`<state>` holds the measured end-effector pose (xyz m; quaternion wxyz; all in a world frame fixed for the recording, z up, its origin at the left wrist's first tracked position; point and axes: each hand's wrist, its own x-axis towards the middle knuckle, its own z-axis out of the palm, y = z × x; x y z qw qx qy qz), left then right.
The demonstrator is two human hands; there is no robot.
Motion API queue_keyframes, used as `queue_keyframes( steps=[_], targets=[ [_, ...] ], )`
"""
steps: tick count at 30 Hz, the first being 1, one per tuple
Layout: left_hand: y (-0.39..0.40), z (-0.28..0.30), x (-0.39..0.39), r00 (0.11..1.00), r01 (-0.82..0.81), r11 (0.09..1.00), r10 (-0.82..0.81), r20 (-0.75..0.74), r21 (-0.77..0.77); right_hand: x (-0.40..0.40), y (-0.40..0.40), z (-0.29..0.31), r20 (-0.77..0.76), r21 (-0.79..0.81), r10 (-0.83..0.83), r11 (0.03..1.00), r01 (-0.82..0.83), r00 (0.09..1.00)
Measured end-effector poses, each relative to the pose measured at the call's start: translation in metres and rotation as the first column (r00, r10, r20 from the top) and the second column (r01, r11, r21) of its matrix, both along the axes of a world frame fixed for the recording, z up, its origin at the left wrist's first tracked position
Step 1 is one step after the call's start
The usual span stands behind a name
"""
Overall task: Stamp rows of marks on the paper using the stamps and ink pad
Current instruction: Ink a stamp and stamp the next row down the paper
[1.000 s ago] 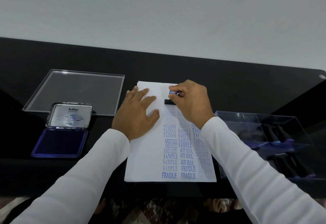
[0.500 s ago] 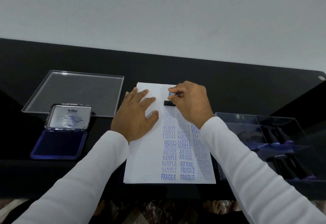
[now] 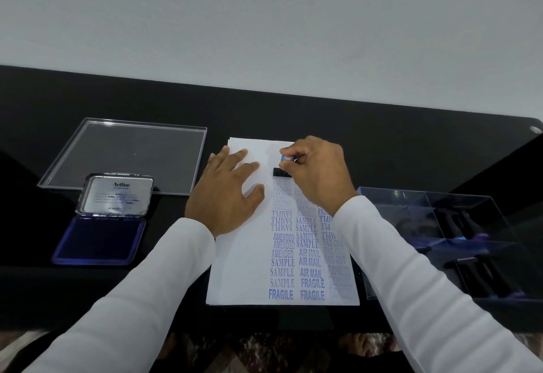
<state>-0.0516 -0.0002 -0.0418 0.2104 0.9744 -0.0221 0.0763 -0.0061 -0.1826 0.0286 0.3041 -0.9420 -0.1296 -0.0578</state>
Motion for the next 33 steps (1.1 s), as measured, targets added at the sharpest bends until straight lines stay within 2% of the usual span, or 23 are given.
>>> queue_keyframes(
  steps=[15,33],
  targets=[
    [-0.0007,0.004,-0.0016,1.0,0.001,1.0,-0.001,-0.014,-0.005,0.0019,0.0005,0.0,-0.024,0.05,-0.016,0.999,0.018,1.0],
    [-0.0012,0.004,-0.0018,1.0,0.0,1.0,0.0,-0.011,-0.003,0.0022,-0.0012,-0.0022,-0.013,0.038,-0.012,0.999,0.012,1.0]
  ],
)
